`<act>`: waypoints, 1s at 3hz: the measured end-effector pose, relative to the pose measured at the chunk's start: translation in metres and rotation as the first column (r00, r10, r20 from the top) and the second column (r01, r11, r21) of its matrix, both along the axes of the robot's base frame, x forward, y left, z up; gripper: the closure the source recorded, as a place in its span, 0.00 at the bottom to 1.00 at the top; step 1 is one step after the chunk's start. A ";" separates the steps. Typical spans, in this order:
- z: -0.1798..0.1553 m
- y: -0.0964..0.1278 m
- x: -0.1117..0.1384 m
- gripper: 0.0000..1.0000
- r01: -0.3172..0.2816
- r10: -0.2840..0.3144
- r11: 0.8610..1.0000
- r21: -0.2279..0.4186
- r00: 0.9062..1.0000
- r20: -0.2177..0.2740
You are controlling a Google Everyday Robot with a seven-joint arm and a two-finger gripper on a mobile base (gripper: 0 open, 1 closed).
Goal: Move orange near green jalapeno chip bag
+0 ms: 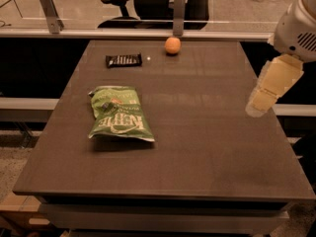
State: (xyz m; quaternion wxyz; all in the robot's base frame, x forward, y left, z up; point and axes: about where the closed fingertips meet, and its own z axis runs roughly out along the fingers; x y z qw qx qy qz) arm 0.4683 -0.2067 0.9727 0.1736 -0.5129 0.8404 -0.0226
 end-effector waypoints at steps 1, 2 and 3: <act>0.004 0.000 0.012 0.00 0.040 -0.042 0.999 0.037 0.998 0.050; -0.003 0.009 0.031 0.00 0.111 -0.125 0.985 0.135 0.987 0.100; -0.004 0.023 0.062 0.00 0.149 -0.199 0.954 0.259 0.964 0.178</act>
Offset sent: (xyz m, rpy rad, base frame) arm 0.1066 0.0275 0.0168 0.3477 -0.3972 -0.2698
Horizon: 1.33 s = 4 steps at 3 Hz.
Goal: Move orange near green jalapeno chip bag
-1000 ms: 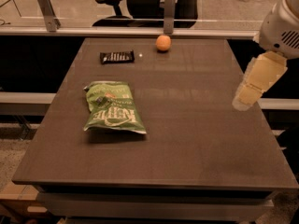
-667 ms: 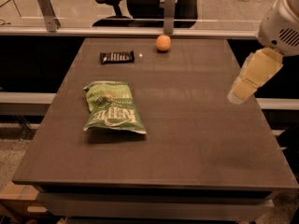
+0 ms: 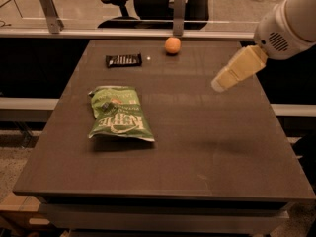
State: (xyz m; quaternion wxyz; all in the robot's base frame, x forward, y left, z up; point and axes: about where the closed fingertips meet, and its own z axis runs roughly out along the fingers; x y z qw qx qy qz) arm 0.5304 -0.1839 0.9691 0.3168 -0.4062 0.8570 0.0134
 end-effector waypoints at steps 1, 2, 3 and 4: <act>0.010 0.008 0.040 0.00 0.041 -0.054 0.993 0.113 0.992 0.114; 0.017 0.013 0.084 0.00 0.035 -0.075 0.978 0.207 0.980 0.185; 0.013 0.020 0.132 0.00 -0.012 -0.055 0.954 0.301 0.975 0.214; -0.004 0.026 0.178 0.00 -0.059 -0.027 0.916 0.396 0.978 0.208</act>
Offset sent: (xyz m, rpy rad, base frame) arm 0.1439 0.0112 0.0291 0.3284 -0.2914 -0.0683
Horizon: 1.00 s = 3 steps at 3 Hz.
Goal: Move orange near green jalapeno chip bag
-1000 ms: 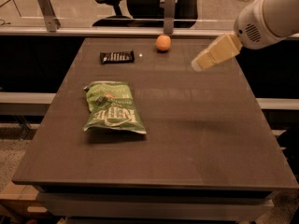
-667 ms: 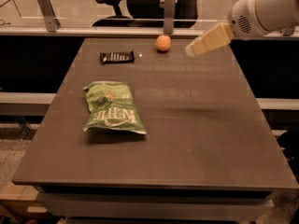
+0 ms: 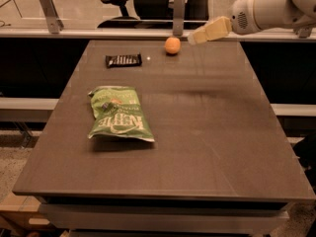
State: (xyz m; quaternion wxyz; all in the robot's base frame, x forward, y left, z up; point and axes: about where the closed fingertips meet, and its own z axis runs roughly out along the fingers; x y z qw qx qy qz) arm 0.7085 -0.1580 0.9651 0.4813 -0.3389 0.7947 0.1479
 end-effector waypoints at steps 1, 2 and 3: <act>-0.020 0.000 0.029 0.00 -0.020 0.021 0.996 0.090 1.000 -0.014; -0.025 -0.002 0.036 0.00 -0.017 0.019 0.994 0.104 1.000 -0.016; -0.019 -0.001 0.038 0.00 0.021 -0.021 0.997 0.074 1.000 0.005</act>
Offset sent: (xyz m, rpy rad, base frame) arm 0.0248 -0.0004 -0.0172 0.0765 0.0123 0.0174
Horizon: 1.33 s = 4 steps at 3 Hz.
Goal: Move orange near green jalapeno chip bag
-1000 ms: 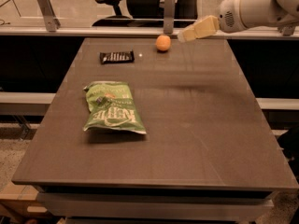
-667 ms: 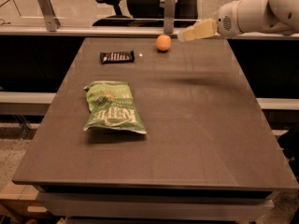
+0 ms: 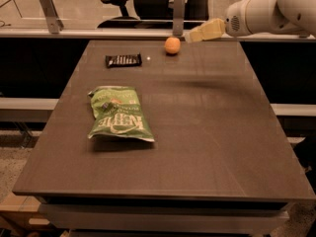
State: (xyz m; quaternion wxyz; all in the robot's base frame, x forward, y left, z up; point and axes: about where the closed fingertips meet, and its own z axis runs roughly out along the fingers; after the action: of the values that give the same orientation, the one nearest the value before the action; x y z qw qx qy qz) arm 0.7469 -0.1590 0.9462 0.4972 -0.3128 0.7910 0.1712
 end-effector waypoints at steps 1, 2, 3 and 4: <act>0.000 0.023 -0.003 0.00 0.050 -0.048 0.997 -0.055 0.998 0.034; -0.033 0.051 -0.011 0.00 0.072 -0.072 0.996 -0.050 0.997 0.017; -0.067 0.073 -0.013 0.00 0.079 -0.079 0.997 -0.014 0.997 -0.017; -0.083 0.076 0.001 0.00 0.098 -0.098 0.995 0.024 0.995 -0.012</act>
Offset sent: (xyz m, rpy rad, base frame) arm -0.0232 0.0879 -0.0801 -0.0378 0.0102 -0.1040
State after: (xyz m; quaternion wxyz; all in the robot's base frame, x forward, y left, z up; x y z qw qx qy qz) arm 0.7478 -0.0834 0.8633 0.5044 -0.2666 0.8060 0.1580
